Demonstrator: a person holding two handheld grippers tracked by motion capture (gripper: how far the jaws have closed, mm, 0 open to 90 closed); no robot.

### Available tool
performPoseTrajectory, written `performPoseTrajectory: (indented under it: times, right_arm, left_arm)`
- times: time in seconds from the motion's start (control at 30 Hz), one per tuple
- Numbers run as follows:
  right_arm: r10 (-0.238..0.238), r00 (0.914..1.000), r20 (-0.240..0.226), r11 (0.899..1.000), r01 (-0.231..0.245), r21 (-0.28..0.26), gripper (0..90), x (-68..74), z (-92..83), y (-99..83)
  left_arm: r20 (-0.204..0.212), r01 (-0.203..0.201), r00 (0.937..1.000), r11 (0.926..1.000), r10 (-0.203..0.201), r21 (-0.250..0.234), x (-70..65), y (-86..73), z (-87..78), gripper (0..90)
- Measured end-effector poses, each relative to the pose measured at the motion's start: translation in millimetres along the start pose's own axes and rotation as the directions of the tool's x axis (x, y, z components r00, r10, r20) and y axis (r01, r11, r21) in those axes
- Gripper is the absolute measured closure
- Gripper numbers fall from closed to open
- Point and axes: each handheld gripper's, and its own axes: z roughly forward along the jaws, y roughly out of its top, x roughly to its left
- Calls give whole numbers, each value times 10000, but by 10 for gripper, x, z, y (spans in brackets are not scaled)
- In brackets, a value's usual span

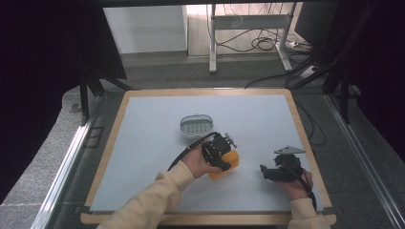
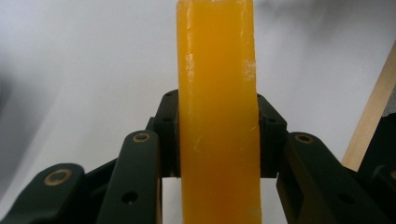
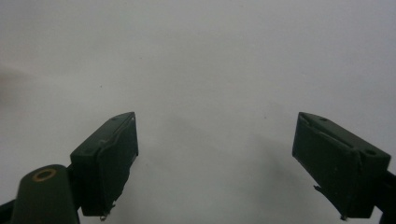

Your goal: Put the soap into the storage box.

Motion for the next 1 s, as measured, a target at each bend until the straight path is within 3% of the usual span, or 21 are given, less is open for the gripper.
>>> performPoseTrajectory:
  times: [0.87, 1.0]
  right_arm:
    - [-84, 10000, 49, 9999, 84, 68, 146, 10, 5, -2]
    - [-90, 10000, 30, 10000, 90, 23, 146, 8, 0, 0]
  left_arm:
    - [-47, 40, 10000, 9998, -41, -190, 285, -307, -312, 619]
    - [-248, -54, 9997, 9994, 45, -343, 318, -342, -364, 619]
